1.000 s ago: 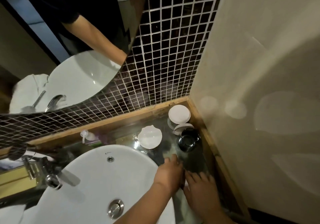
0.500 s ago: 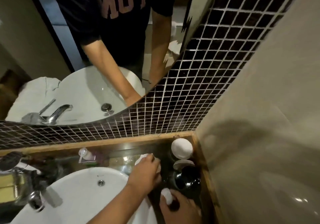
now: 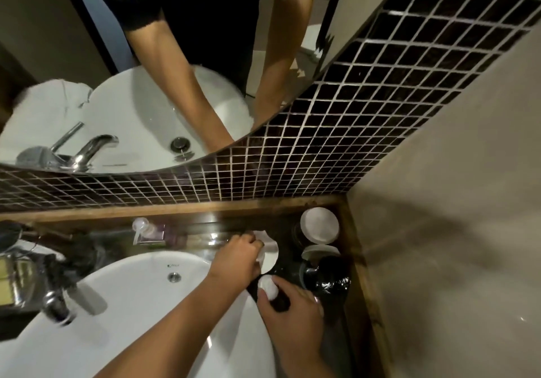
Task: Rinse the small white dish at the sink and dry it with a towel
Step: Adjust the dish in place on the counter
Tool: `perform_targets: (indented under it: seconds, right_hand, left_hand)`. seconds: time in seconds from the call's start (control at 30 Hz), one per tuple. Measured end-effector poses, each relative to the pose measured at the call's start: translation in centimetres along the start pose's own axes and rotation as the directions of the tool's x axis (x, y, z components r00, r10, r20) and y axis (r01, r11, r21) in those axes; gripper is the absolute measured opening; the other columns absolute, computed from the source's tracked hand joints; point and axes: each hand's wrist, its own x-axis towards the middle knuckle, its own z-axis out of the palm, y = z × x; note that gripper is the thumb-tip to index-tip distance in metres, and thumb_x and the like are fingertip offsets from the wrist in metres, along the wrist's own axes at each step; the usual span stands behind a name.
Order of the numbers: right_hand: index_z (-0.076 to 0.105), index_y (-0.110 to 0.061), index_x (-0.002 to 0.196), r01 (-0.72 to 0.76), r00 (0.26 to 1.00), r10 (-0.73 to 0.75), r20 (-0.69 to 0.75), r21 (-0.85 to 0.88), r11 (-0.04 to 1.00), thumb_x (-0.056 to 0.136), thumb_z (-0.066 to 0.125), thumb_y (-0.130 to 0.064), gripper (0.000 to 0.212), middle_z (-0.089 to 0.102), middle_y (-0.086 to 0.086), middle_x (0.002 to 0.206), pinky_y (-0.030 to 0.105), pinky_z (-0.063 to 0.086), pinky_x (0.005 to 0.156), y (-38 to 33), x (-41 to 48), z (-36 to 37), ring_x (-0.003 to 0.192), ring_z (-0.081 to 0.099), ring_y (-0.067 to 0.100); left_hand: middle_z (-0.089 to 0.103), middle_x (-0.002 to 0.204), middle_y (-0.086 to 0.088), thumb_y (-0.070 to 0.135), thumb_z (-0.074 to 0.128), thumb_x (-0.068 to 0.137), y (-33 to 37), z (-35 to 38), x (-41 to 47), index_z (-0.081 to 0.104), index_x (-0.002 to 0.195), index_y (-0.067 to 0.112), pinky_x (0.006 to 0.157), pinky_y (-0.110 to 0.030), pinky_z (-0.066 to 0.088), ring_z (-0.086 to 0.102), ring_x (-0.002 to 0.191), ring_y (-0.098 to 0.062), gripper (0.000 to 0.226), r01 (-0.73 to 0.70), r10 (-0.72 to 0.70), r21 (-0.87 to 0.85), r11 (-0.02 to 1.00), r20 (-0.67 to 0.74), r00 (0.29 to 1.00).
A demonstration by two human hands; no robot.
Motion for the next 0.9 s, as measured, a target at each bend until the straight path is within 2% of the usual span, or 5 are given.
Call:
perform_targets:
  seconds: [0.13,0.23,0.37,0.6,0.9]
  right_hand:
    - [0.069,-0.044,0.118,-0.026,1.000,0.027,-0.015,0.072,0.997,0.076,0.060,-0.068,0.049,0.073,-0.022,0.104,0.039,0.054,0.087,-2.1,1.3,-0.2,0.100,0.063,0.006]
    - [0.071,-0.038,0.113,0.034,0.999,-0.036,0.025,0.071,0.997,0.078,0.063,-0.061,0.042,0.074,-0.016,0.106,0.043,0.054,0.088,-3.6,3.4,-0.1,0.101,0.064,0.011]
    - [0.072,-0.038,0.111,0.213,0.968,-0.189,0.165,-0.140,0.967,0.083,0.058,-0.061,0.039,0.075,-0.012,0.106,0.040,0.046,0.092,-4.4,5.7,0.8,0.103,0.063,0.016]
    - [0.074,-0.037,0.104,0.297,0.953,-0.255,0.165,-0.331,0.896,0.082,0.062,-0.056,0.032,0.077,-0.007,0.097,0.038,0.045,0.078,-3.8,6.9,2.7,0.090,0.064,0.025]
    - [0.063,-0.035,0.127,0.302,0.950,-0.262,0.168,-0.293,0.907,0.086,0.067,-0.048,0.043,0.065,-0.007,0.132,0.043,0.047,0.092,-2.7,5.1,2.3,0.116,0.055,0.025]
  left_hand:
    - [0.048,0.140,-0.001,0.039,0.063,0.087,-1.2,-0.9,-1.7,0.055,0.133,0.028,0.095,-0.037,0.046,0.044,0.123,-0.024,0.048,-0.019,0.020,0.004,1.000,-0.143,0.990]
    - [0.057,0.133,-0.006,0.040,0.070,0.082,-2.4,-1.4,-3.0,0.061,0.127,0.028,0.088,-0.044,0.049,0.053,0.116,-0.029,0.047,-0.002,0.019,0.075,0.997,-0.222,0.975]
    - [0.056,0.132,-0.005,0.040,0.065,0.084,-4.0,-0.6,-4.4,0.054,0.135,0.028,0.098,-0.044,0.044,0.050,0.121,-0.027,0.053,-0.015,0.038,0.105,0.994,-0.224,0.974]
    - [0.050,0.140,-0.002,0.040,0.044,0.095,-4.1,0.5,-4.8,0.047,0.140,0.028,0.107,-0.043,0.033,0.043,0.128,-0.026,0.047,-0.008,0.033,0.094,0.996,-0.263,0.964]
    - [0.053,0.138,-0.007,0.036,0.056,0.092,-3.4,0.7,-5.7,0.047,0.139,0.030,0.103,-0.045,0.039,0.048,0.125,-0.028,0.049,-0.028,0.047,0.081,0.996,-0.244,0.969]
